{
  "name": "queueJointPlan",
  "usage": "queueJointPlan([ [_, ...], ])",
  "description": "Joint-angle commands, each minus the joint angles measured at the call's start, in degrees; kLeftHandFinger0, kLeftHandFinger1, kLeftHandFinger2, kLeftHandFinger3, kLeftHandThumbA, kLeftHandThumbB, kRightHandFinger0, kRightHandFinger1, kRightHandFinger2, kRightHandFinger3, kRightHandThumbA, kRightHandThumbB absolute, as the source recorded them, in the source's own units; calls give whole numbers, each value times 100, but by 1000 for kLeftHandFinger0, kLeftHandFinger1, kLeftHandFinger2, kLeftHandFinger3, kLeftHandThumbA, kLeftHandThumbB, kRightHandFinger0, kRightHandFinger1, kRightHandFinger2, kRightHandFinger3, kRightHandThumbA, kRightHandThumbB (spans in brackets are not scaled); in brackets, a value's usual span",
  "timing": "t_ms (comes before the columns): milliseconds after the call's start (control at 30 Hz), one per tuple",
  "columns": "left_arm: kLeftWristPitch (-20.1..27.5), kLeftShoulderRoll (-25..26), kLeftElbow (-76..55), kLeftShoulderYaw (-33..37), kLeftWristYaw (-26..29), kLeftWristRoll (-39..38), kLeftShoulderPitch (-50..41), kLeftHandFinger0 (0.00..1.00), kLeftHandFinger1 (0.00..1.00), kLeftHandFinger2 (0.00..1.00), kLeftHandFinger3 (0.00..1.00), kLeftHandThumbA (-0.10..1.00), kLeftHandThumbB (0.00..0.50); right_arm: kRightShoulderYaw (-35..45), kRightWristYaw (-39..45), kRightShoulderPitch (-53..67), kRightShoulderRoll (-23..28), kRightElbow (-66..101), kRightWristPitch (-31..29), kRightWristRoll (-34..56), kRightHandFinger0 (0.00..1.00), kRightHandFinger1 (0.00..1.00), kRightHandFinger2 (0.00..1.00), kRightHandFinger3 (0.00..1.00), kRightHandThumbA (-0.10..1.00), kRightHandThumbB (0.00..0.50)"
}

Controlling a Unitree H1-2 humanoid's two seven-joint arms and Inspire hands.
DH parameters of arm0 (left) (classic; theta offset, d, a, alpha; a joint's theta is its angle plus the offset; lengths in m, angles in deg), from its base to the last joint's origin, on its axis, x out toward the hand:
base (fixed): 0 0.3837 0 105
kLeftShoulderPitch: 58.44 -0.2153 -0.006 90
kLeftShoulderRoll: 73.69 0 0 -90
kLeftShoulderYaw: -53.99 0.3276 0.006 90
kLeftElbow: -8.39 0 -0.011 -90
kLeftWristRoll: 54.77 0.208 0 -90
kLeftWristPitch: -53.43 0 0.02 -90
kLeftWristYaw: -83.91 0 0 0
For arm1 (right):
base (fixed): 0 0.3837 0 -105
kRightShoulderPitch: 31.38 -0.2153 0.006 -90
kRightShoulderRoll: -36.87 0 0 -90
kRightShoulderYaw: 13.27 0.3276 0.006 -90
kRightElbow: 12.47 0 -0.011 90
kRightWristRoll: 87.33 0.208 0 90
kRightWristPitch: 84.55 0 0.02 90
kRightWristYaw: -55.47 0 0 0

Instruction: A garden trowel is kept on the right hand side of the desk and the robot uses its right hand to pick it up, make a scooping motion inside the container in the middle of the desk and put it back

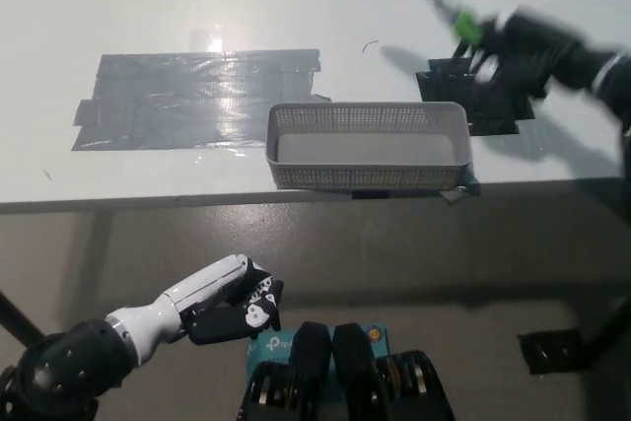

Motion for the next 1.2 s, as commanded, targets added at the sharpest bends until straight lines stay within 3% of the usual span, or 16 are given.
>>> queueJointPlan([
  [0, -31, 164, -206, -38, -115, -42, 40, 178, 267, 375, 446, -100, 496, -119, 195, -684, 625, 34, -13, 739, 0, 171, 423, 261, -100, 228],
  [100, -96, 167, -220, -39, -95, -18, 36, 179, 266, 370, 442, -100, 500, -287, 223, -744, 847, -30, 5, 868, 0, 174, 432, 250, -100, 218],
  [167, -161, 158, -259, -76, -89, -74, 10, 182, 266, 367, 440, -100, 499, -443, 216, -794, 1085, 66, 314, 811, 0, 78, 363, 243, -100, 199],
  [300, -191, 195, -299, -75, -98, -59, -21, 208, 287, 385, 443, -100, 490, -698, 125, -772, 1318, 72, 254, 839, 0, 110, 379, 224, -100, 147],
  [467, -63, 214, -283, -102, -99, -70, 0, 183, 251, 344, 420, -100, 500, -1089, -75, -471, 1596, -14, -124, 732, 0, 93, 297, 75, -100, 168],
  [533, -70, 258, -311, -56, -104, 19, 15, 215, 276, 365, 447, -100, 500, -1230, -97, -342, 1659, -217, -255, 726, 0, 118, 316, 41, -100, 135],
  [600, -36, 254, -292, -65, -95, 13, 32, 208, 265, 354, 436, -100, 500, -1402, -186, -264, 1720, -379, -654, 655, 0, 107, 309, 14, -100, 133],
  [633, -43, 258, -294, -63, -95, 13, 33, 207, 265, 354, 435, -100, 500, -1617, -317, -138, 1790, -433, -1026, 506, 0, 89, 265, 0, -100, 162],
  [833, -53, 270, -310, -78, -106, -14, 33, 195, 257, 345, 438, -100, 494, -2204, -937, 554, 1631, -796, -1342, 175, 0, 70, 235, 0, -100, 171],
  [933, -122, 265, -356, -67, -85, 16, -2, 206, 264, 341, 435, -100, 500, -2369, -1202, 602, 1513, -1071, -1028, 39, 0, 84, 317, 130, -100, 28],
  [1167, -39, 253, -352, -72, -100, -34, -66, 219, 265, 342, 434, -100, 500, -2790, -1761, 457, 1493, -1801, -666, -430, 0, 279, 577, 458, -100, 0],
])
